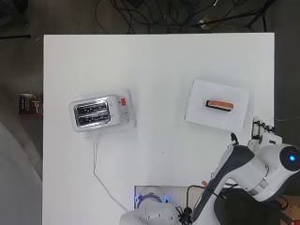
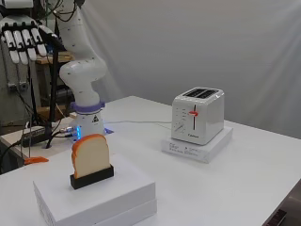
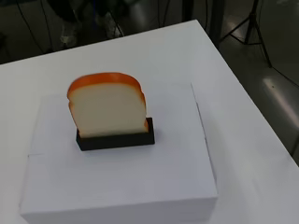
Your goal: Teleoperate dual arm-hand system to toast a bread
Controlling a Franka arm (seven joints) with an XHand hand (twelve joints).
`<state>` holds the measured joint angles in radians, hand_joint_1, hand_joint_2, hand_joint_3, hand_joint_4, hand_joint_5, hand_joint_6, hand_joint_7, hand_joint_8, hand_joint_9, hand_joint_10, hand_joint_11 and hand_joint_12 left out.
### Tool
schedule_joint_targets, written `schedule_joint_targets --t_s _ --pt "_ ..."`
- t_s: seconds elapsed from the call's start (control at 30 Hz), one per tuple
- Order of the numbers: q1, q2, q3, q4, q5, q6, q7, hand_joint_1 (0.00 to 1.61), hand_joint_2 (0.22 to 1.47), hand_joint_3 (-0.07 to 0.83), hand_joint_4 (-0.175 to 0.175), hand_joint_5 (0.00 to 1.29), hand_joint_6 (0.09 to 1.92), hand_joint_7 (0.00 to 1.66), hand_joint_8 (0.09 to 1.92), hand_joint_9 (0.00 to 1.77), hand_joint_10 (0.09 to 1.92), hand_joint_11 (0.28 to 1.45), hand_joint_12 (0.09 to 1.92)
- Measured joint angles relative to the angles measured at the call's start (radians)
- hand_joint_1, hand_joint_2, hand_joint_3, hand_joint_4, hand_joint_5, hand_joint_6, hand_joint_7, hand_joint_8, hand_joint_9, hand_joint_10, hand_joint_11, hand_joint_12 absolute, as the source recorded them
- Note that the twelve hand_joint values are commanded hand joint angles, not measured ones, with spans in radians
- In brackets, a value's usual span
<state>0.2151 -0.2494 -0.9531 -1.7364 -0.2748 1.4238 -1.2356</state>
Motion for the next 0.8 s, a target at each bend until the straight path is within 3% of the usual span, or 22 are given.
schedule_joint_targets --t_s 0.33,0.43,0.8 --pt "1.18 -0.366 -0.654 0.327 -0.238 -0.205 0.099 0.37 0.97 -0.009 0.075 0.18 0.09 0.3 0.09 0.53 0.09 0.49 0.09" --pt "1.418 -0.437 -0.79 0.38 -0.279 -0.242 0.124 0.39 0.96 -0.011 0.072 0.14 0.09 0.27 0.09 0.54 0.09 0.51 0.09" --pt "1.431 -0.535 -1.017 0.351 -0.399 -0.261 0.158 0.36 0.94 -0.003 0.031 0.2 0.09 0.36 0.09 0.61 0.09 0.57 0.09"
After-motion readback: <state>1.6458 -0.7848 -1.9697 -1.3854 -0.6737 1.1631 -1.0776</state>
